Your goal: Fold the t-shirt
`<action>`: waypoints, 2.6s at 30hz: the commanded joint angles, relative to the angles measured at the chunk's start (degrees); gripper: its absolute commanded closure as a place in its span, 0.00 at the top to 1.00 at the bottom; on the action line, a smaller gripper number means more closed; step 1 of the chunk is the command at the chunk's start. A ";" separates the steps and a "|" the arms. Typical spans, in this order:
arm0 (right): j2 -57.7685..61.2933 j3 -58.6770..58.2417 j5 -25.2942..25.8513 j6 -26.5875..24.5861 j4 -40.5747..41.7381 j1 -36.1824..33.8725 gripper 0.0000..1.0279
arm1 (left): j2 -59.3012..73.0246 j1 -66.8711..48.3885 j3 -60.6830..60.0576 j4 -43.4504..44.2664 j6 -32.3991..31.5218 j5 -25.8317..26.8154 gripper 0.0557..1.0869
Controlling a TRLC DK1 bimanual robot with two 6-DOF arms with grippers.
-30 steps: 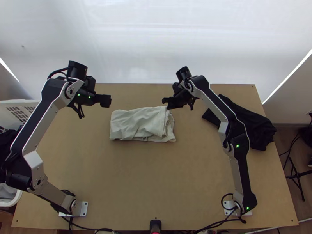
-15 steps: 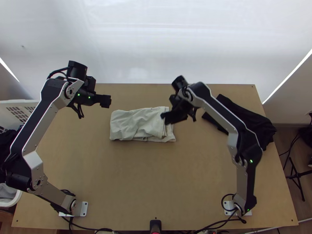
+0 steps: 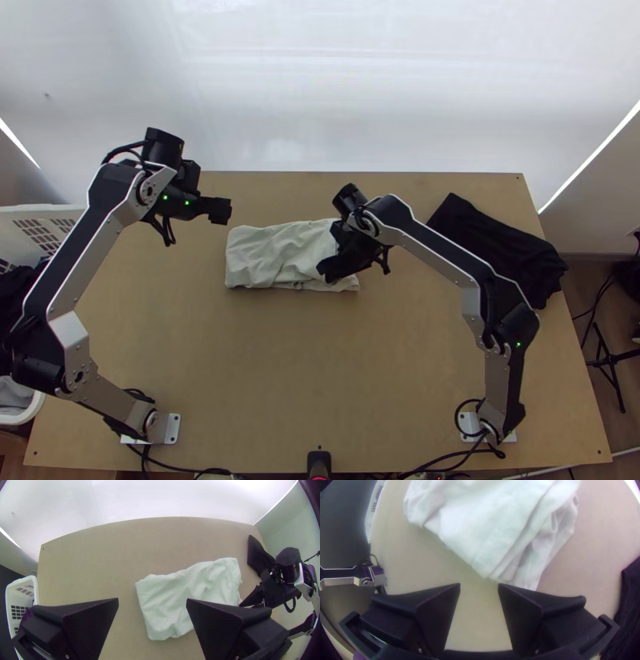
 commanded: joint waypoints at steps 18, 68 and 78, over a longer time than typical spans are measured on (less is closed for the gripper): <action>2.80 1.38 2.82 -1.30 6.81 0.52 0.03 | -0.49 1.27 -0.41 0.44 1.02 -0.01 0.96; 0.70 0.85 -12.21 4.33 9.36 -15.12 0.97 | 2.41 -2.07 12.86 -6.41 1.55 -1.76 0.96; 7.81 1.55 -10.54 3.80 9.00 -14.16 0.96 | 2.50 -1.90 15.76 -7.64 1.28 -2.29 0.96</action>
